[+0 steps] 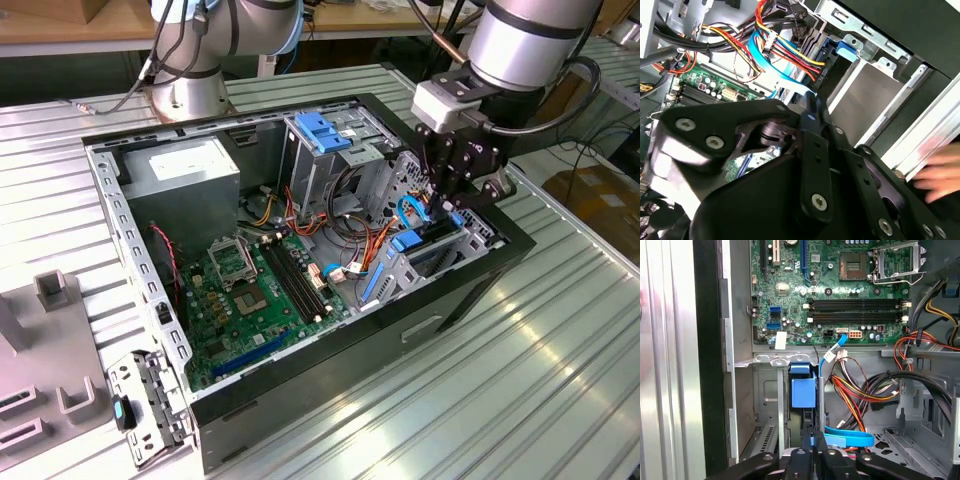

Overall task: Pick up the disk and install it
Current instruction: 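Insert the second disk wire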

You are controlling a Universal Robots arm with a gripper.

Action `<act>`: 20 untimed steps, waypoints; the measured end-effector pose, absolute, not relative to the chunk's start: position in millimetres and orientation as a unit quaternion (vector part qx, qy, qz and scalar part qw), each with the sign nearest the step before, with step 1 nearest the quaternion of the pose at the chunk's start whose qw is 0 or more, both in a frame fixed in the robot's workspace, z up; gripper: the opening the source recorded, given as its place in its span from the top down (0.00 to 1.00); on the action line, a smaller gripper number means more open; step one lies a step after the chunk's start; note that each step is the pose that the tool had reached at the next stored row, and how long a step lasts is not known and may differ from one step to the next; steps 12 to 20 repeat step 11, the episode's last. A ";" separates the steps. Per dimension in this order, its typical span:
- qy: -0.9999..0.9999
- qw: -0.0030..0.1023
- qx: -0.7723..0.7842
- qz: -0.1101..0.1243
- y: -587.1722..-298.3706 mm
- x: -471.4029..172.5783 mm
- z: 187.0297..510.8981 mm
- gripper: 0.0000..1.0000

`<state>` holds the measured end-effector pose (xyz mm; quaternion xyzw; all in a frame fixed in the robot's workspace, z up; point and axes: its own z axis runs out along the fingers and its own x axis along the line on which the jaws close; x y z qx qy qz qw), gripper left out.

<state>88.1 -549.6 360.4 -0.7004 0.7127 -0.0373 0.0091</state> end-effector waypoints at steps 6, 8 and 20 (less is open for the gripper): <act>0.713 0.009 -0.700 -0.037 -549.6 88.1 360.5 0.89; 0.713 0.009 -0.700 -0.037 -549.6 88.1 360.7 0.89; 0.713 0.009 -0.700 -0.037 -549.6 88.1 360.7 0.89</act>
